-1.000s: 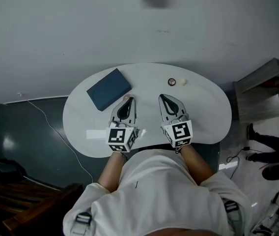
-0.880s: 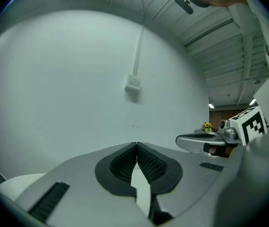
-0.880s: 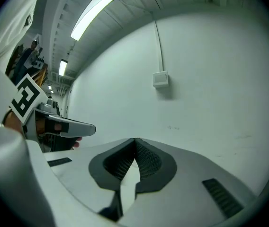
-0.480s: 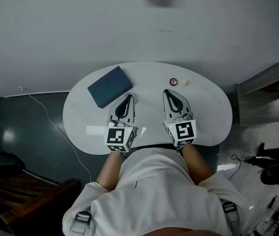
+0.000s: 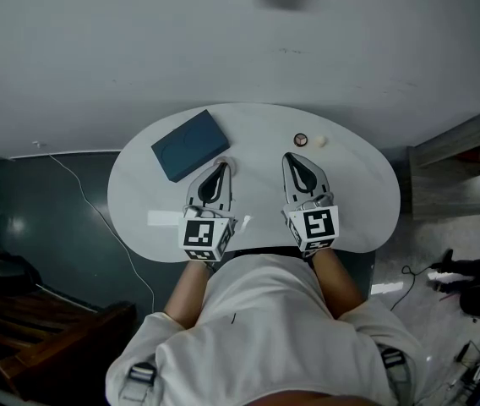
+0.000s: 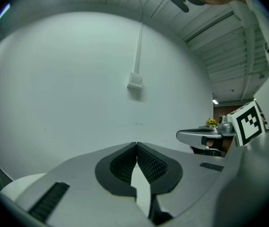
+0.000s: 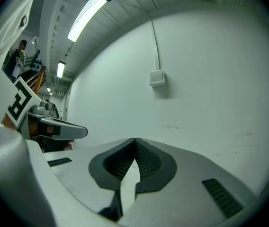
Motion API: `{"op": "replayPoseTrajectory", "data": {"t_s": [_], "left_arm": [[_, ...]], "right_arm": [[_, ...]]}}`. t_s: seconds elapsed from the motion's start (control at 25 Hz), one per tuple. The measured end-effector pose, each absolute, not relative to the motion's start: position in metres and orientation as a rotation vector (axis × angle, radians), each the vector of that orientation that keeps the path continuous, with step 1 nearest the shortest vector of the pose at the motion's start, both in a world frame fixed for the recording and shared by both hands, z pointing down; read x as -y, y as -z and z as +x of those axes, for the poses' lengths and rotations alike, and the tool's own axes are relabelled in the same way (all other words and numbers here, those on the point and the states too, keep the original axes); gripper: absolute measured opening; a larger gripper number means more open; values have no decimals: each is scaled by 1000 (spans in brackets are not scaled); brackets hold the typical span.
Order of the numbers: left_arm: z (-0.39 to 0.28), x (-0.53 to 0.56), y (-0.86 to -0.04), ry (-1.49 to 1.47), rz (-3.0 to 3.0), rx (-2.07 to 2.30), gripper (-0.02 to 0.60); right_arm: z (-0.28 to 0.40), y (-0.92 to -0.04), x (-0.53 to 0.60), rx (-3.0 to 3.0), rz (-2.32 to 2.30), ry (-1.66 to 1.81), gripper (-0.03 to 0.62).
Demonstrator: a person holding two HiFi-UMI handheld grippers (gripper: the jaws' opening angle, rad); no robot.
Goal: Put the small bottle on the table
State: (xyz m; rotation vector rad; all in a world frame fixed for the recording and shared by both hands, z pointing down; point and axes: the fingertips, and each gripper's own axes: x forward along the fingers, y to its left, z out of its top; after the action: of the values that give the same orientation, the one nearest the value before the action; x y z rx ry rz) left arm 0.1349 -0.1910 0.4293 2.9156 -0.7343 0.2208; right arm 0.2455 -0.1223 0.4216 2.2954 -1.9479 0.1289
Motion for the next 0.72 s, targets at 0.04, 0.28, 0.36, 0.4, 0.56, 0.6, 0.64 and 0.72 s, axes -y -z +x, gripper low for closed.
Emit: {"op": "replayPoseTrajectory", "data": {"t_s": [0.04,0.28,0.36,0.4,0.56,0.6,0.64,0.72], "left_arm": [[135,191,-429,-221,2915,733,18],[136,190,-429,-216,2923,723,18],[136,190,-430,-218,2921,722,18],[136,190,-431,-219,2919,723,18],[134,190,-432,-226,2909,728,19],[134,190,-432,-228,2909,726,18],[134,190,-433,-230,2909,725,18],[133,191,-434,-233,2905,728,18]], "right_arm": [[245,-422,123,1949,2295,-131,-3],[240,-423,123,1983,2274,-140,-3],[240,-423,124,1982,2269,-141,-3],[240,-424,124,1980,2268,-143,-3],[240,-426,124,1974,2265,-154,-3],[239,-426,125,1973,2265,-156,-3],[239,-427,125,1973,2264,-157,-3],[238,-428,126,1976,2260,-159,-3]]}}
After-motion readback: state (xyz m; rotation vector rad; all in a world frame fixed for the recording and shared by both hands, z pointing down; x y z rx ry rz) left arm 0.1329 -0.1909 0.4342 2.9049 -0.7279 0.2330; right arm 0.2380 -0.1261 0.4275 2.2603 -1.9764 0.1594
